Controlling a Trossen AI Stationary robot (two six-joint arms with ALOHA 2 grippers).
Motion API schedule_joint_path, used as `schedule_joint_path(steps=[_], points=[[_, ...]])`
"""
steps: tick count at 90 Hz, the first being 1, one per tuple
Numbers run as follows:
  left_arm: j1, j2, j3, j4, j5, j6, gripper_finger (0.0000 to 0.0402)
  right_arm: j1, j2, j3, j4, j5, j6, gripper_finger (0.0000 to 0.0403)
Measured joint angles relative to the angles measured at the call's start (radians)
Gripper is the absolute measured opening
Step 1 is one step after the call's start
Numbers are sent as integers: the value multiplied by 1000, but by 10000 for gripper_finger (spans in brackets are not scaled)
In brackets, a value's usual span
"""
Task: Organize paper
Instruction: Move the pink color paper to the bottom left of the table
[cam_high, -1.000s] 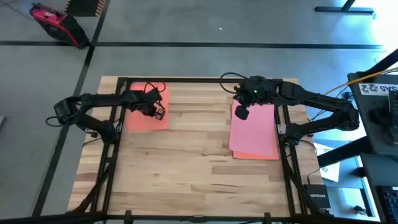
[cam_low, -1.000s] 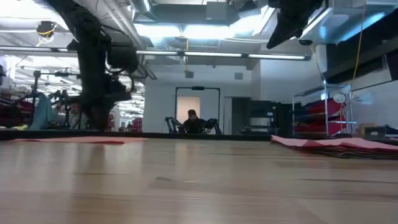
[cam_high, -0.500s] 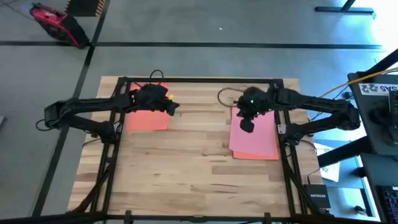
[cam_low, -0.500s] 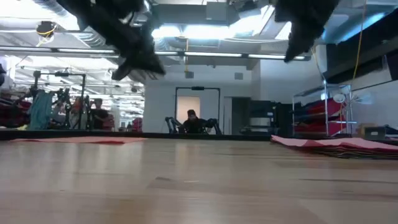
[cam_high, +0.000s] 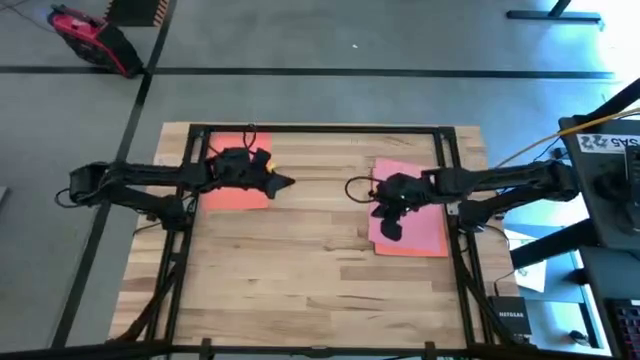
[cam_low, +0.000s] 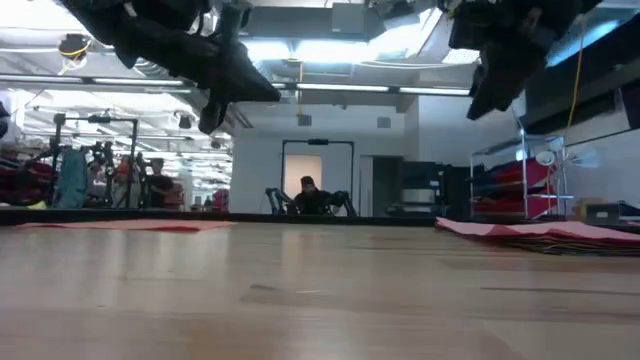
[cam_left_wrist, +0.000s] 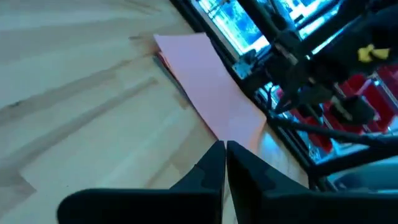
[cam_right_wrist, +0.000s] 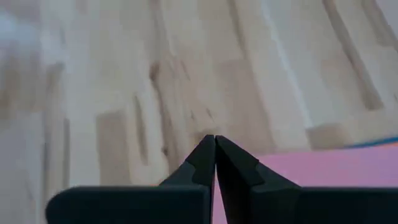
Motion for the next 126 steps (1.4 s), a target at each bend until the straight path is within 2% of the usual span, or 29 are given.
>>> schedule_joint_path(steps=[7, 16, 33, 52, 70, 98, 107, 119, 126], points=[[-5, 0, -15, -7, 16, 15, 0, 34, 21, 2, 23, 27, 72, 1], [-6, 0, -39, -7, 42, 16, 0, 88, 65, 13, 20, 117, 173, 11], [-5, -3, -70, -9, 60, 54, 0, 180, 179, 42, 17, 233, 319, 69], [-5, -3, -71, -11, 66, 136, 0, 225, 343, 48, -8, 249, 373, 141], [-5, -3, -71, -44, 66, 181, 0, 233, 451, 48, -31, 270, 407, 158], [-5, -3, -71, -90, 66, 225, 0, 231, 510, 47, -88, 314, 532, 149], [-5, -3, -71, -90, 66, 225, 0, 231, 527, 47, -96, 300, 538, 108], [-5, -3, -71, -89, 66, 225, 0, 231, 530, 53, -81, 300, 537, 20], [-5, -3, -71, -83, 80, 223, 0, 231, 531, 80, -82, 306, 529, 11]])
